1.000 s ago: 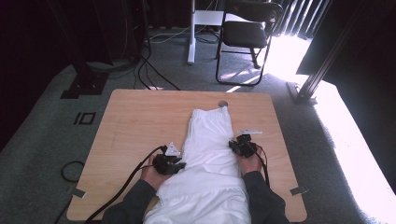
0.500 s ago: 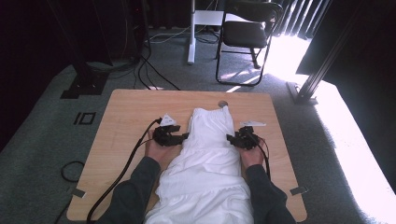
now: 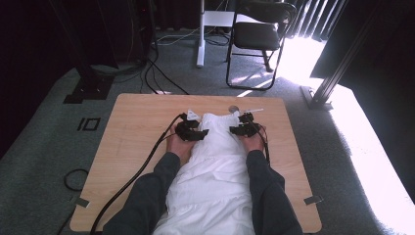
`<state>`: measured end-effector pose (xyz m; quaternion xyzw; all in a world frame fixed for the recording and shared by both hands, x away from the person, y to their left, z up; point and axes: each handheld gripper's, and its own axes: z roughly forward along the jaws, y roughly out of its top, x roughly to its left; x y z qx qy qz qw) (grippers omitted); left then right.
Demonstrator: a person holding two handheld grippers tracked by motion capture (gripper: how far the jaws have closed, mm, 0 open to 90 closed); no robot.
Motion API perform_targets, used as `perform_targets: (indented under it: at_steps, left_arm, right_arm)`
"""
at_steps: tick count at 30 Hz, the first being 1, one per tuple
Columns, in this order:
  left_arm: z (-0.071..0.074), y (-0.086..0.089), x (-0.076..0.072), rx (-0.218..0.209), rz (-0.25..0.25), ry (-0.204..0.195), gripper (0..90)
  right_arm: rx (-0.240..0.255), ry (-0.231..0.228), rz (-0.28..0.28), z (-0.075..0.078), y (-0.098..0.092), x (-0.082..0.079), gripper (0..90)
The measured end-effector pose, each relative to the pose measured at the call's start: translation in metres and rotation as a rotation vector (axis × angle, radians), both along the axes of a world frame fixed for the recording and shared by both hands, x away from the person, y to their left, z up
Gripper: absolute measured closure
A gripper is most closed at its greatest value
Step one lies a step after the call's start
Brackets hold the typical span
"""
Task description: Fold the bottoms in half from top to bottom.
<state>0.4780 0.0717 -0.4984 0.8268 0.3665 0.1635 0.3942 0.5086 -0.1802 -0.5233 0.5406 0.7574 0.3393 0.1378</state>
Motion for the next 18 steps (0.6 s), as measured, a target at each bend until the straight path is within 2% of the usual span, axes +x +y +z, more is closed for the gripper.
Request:
perform_targets:
  at_steps: [1,3,5,7,10,13,15,16,18]
  left_arm:
    - [0.001,-0.002,0.002,0.011,-0.006,0.007,45.2]
    - [0.001,-0.007,0.007,0.032,-0.006,0.018,44.6]
    - [0.0,-0.008,0.011,0.009,0.008,0.025,43.6]
    - [-0.004,-0.008,0.014,0.017,0.026,0.044,42.8]
    - [-0.013,-0.011,0.018,0.031,0.04,0.078,41.8]
    - [-0.023,-0.015,0.019,0.049,0.043,0.104,41.9]
    - [-0.031,-0.017,0.019,0.051,0.046,0.129,42.0]
    - [-0.033,-0.018,0.019,0.055,0.046,0.136,42.0]
    - [-0.036,-0.018,0.018,0.06,0.043,0.141,42.0]
  right_arm:
    - [0.016,0.029,0.001,-0.003,-0.001,0.003,50.9]
    - [0.013,0.032,0.011,-0.005,-0.001,0.004,68.7]
    - [0.0,0.005,0.025,-0.002,-0.001,0.001,78.5]
    - [-0.021,-0.044,0.038,0.004,-0.001,-0.001,81.2]
    - [-0.06,-0.112,0.029,0.015,-0.002,-0.002,82.0]
    - [-0.088,-0.172,-0.028,0.023,-0.006,0.001,80.7]
    - [-0.104,-0.165,-0.055,0.02,-0.009,0.004,75.8]
    - [-0.098,-0.133,-0.069,0.016,-0.012,0.006,72.1]
    - [-0.115,-0.109,-0.107,0.009,-0.016,0.008,60.2]
